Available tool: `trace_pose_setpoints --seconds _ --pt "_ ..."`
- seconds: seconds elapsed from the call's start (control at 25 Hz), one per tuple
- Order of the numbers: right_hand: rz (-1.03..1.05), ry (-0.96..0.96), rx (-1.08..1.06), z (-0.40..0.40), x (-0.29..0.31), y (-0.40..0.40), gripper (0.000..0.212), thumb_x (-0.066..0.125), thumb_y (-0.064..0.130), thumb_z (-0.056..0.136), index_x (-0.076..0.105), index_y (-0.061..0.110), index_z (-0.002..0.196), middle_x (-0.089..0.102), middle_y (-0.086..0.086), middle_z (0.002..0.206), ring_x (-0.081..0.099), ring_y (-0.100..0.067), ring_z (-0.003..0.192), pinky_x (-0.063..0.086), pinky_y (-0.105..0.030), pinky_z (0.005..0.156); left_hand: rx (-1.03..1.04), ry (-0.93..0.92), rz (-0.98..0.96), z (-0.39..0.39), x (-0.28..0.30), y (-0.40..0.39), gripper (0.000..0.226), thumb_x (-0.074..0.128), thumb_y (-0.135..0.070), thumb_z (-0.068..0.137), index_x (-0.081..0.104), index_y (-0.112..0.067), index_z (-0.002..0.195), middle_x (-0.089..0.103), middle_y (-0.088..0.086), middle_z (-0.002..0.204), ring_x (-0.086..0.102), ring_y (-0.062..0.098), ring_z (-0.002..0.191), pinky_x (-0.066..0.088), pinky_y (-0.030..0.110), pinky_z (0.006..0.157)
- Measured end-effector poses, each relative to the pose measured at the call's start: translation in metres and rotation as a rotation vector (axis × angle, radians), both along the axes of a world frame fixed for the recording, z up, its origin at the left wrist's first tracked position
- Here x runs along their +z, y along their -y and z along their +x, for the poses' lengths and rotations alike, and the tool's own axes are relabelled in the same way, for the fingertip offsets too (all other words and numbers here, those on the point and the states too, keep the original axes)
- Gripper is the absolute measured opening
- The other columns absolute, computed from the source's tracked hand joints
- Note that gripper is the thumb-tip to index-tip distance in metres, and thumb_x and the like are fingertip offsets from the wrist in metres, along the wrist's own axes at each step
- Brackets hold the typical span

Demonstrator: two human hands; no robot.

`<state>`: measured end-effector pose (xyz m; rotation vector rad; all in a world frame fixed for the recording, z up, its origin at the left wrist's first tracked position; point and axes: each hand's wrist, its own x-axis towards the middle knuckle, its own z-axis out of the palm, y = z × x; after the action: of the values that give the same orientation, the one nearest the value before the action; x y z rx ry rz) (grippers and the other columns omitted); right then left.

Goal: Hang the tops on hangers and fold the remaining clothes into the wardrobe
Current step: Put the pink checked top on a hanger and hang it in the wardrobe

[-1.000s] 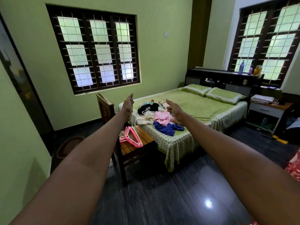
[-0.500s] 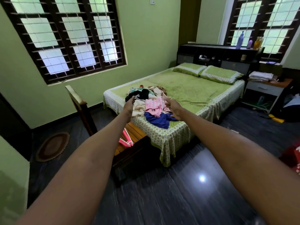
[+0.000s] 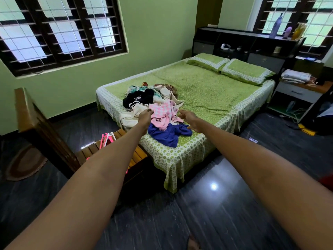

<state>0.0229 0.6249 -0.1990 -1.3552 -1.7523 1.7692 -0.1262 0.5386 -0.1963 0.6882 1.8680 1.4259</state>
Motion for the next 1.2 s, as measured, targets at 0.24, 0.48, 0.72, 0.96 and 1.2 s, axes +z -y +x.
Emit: trace_pose_setpoints --seconds 0.24,0.48,0.72,0.96,1.2 --pt "-0.038 0.042 0.109 -0.036 -0.023 -0.11 0.053 0.033 0.04 0.1 0.041 0.004 0.138 0.032 -0.005 0.151 0.022 -0.021 0.142 0.02 -0.045 0.11 0.112 0.132 -0.037 -0.022 -0.028 -0.099 0.024 0.043 -0.007 0.097 0.059 0.007 0.109 0.061 0.017 0.109 0.049 0.019 0.098 0.037 0.017 0.052" --pt "-0.139 0.082 0.162 -0.079 -0.077 -0.208 0.033 0.034 0.043 0.1 0.053 0.018 0.088 0.04 -0.006 0.145 0.028 -0.022 0.138 0.024 -0.047 0.106 0.156 0.144 -0.163 -0.065 -0.073 -0.18 0.028 0.045 -0.01 0.097 0.056 0.007 0.116 0.057 0.018 0.124 0.05 0.017 0.082 0.037 0.017 0.051" --pt "-0.216 0.162 0.183 -0.116 -0.131 -0.29 0.04 0.033 0.042 0.1 0.049 0.011 0.121 0.036 -0.004 0.148 0.027 -0.022 0.138 0.025 -0.043 0.106 0.198 0.151 -0.212 -0.109 -0.118 -0.258 0.028 0.045 -0.004 0.095 0.056 0.009 0.118 0.056 0.024 0.125 0.047 0.019 0.093 0.039 0.017 0.056" --pt "-0.32 0.217 0.249 -0.151 -0.173 -0.345 0.052 0.033 0.041 0.101 0.039 0.009 0.141 0.034 -0.002 0.15 0.028 -0.021 0.139 0.025 -0.043 0.107 0.253 0.264 -0.298 -0.134 -0.158 -0.314 0.035 0.047 -0.009 0.096 0.052 0.002 0.128 0.054 0.015 0.132 0.051 0.028 0.119 0.042 0.031 0.086" --pt "-0.367 0.307 0.378 -0.182 -0.202 -0.391 0.048 0.037 0.038 0.1 0.046 0.005 0.134 0.037 -0.007 0.147 0.031 -0.025 0.136 0.03 -0.041 0.101 0.426 0.352 -0.33 -0.153 -0.197 -0.343 0.029 0.044 -0.005 0.095 0.056 0.007 0.119 0.059 0.019 0.119 0.052 0.022 0.096 0.044 0.029 0.073"
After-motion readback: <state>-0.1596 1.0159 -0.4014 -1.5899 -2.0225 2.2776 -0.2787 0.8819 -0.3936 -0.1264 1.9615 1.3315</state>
